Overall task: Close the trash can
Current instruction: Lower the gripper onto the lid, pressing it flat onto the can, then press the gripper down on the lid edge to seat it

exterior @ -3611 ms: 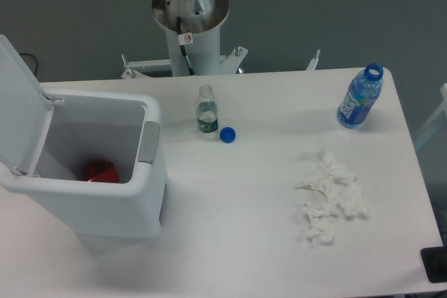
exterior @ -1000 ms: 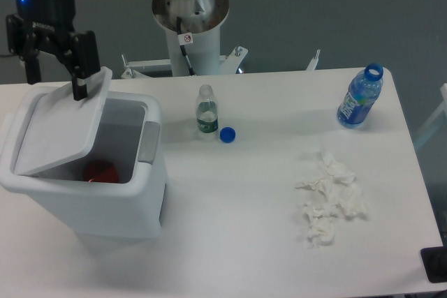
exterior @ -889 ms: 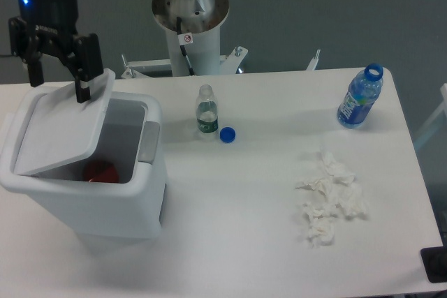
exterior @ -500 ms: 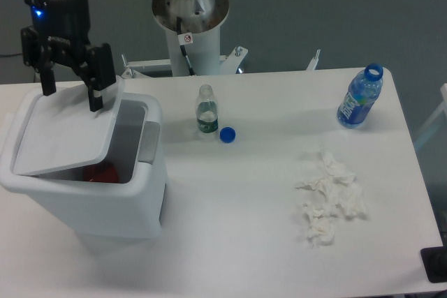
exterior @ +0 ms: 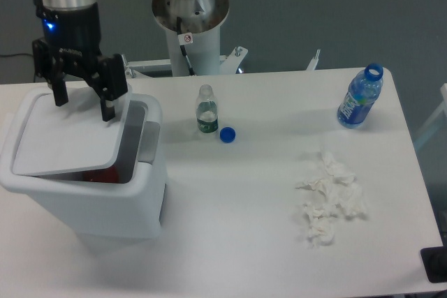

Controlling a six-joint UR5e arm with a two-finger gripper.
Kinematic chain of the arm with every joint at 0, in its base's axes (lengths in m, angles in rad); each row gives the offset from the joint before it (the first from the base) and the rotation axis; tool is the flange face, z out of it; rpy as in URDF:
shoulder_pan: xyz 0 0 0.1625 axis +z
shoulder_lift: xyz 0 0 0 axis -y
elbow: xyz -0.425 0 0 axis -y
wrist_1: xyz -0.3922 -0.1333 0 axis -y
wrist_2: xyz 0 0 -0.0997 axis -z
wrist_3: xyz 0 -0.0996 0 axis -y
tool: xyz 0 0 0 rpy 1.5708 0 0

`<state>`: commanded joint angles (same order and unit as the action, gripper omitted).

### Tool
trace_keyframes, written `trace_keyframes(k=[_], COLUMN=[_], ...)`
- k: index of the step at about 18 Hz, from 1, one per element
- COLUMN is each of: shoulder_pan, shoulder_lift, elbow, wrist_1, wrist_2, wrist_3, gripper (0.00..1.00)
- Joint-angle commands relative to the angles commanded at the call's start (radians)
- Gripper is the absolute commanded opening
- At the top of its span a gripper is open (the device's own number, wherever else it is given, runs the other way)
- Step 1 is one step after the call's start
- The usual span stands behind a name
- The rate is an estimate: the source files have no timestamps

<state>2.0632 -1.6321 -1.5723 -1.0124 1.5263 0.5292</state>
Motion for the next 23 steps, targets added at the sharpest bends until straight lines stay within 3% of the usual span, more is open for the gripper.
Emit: trace_keyframes(k=[23], shoulder_pan=[0.055], shoulder_lift=[-0.022], elbow=[-0.011], wrist_1=[0.002], wrist_2=[0.005], wrist_3=[0.000], gripper=[1.00])
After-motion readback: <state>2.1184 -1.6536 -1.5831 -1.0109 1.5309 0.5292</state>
